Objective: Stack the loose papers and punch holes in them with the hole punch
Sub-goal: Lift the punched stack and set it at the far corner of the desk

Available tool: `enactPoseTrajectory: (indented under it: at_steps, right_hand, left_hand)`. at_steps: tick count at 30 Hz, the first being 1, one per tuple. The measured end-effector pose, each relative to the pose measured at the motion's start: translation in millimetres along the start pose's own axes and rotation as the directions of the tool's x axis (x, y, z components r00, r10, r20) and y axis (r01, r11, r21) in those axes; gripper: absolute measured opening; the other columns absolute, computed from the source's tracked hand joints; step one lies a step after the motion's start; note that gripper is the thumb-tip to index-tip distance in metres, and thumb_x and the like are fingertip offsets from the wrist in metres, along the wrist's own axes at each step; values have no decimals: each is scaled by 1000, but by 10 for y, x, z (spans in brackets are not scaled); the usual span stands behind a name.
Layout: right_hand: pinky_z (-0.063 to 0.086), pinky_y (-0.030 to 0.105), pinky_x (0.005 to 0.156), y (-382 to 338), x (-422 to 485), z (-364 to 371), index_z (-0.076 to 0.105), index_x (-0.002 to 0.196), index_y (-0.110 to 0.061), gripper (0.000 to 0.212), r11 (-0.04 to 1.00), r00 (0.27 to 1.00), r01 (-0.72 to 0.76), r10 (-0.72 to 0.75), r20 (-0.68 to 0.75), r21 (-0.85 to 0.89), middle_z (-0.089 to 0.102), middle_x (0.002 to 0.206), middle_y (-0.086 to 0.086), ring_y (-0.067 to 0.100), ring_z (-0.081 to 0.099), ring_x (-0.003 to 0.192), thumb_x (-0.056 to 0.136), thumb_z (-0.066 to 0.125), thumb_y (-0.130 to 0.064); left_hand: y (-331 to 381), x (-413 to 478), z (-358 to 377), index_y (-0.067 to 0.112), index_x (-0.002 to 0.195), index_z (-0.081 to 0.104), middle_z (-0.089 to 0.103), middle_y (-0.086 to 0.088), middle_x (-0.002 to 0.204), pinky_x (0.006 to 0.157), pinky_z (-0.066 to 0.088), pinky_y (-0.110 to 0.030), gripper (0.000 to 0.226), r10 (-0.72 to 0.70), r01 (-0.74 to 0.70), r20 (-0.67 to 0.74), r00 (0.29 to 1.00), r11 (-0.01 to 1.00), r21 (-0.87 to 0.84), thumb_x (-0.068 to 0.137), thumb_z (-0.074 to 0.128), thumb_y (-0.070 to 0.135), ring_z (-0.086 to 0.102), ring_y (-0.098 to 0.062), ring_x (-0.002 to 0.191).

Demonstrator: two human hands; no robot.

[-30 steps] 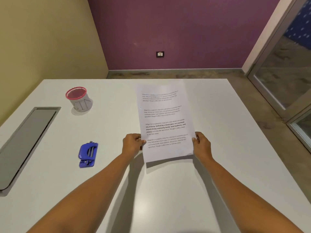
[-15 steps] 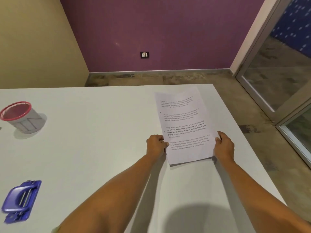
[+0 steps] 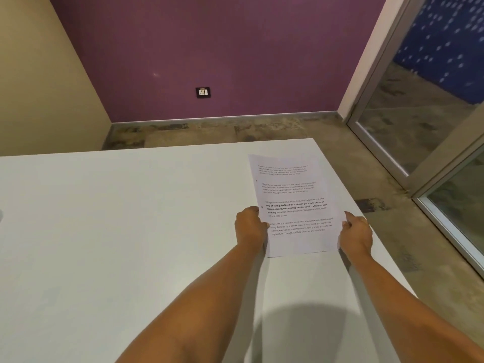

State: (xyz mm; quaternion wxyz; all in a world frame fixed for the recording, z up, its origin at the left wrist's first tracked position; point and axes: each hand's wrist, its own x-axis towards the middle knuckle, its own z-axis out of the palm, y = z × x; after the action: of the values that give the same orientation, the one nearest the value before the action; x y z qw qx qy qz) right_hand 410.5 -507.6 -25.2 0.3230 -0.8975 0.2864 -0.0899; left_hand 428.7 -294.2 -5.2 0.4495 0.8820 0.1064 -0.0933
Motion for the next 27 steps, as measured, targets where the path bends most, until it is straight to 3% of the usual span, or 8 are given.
enactPoseTrajectory:
  at_steps: [4,6,13,16,18,21,23,27]
  right_hand:
    - [43,38,90,28,95,43,48,132,-3,37,998,999,-33,34,-20,59,50,122,22,34,50,111,96,37,0]
    - [41,40,93,18,119,66,49,131,-3,37,997,999,-39,41,-30,69,48,124,21,34,48,113,96,38,-1]
    - [35,45,101,34,98,80,47,132,-2,37,1000,998,-9,8,-59,-9,47,127,21,33,35,125,96,40,-5]
    - [35,49,103,53,69,48,47,132,-2,37,1000,997,-24,24,-78,-1,46,128,22,34,34,127,97,40,-8]
    - [34,48,103,74,24,22,46,133,0,37,1000,995,-26,25,-94,-2,46,129,23,35,35,127,97,39,-8]
    - [33,46,105,115,-110,-7,43,133,4,38,1000,994,-3,5,-108,22,45,133,26,37,37,127,97,38,-7]
    - [33,44,106,155,-253,-24,41,134,5,39,1000,994,-3,5,-109,23,42,136,25,37,36,127,97,39,-7]
    - [32,46,107,257,-643,-47,39,134,6,43,1000,996,13,-14,-91,-12,38,141,25,38,34,130,94,45,-9]
  left_hand:
    - [2,50,53,5,82,62,56,-8,84,63,35,-25,7,-1,2,-14,1000,998,62,78,67,9,60,-29,85]
    - [-14,57,75,10,67,50,48,-7,84,62,35,-26,21,-5,7,-26,1000,998,59,78,67,11,61,-33,90]
    - [-30,42,79,10,66,41,34,1,68,58,32,-25,29,13,-12,-17,1000,999,50,79,67,13,60,-35,92]
    - [-30,35,76,12,58,36,28,3,64,58,32,-26,37,3,-3,-17,1000,999,44,78,67,12,50,-39,78]
    - [-36,27,67,16,54,28,27,3,64,55,31,-25,46,1,0,-27,1000,1000,29,78,67,13,40,-26,68]
    - [-62,-36,19,11,56,33,30,0,65,50,31,-28,42,-15,15,-28,999,1000,18,78,68,16,40,-29,67]
    - [-103,-128,-26,1,67,45,38,-11,74,64,44,-36,29,-16,16,-32,999,1000,20,78,68,16,50,-42,81]
    - [-310,-382,-86,0,91,54,46,-15,103,79,39,-29,22,97,-96,-2,995,989,114,81,64,17,49,-33,110]
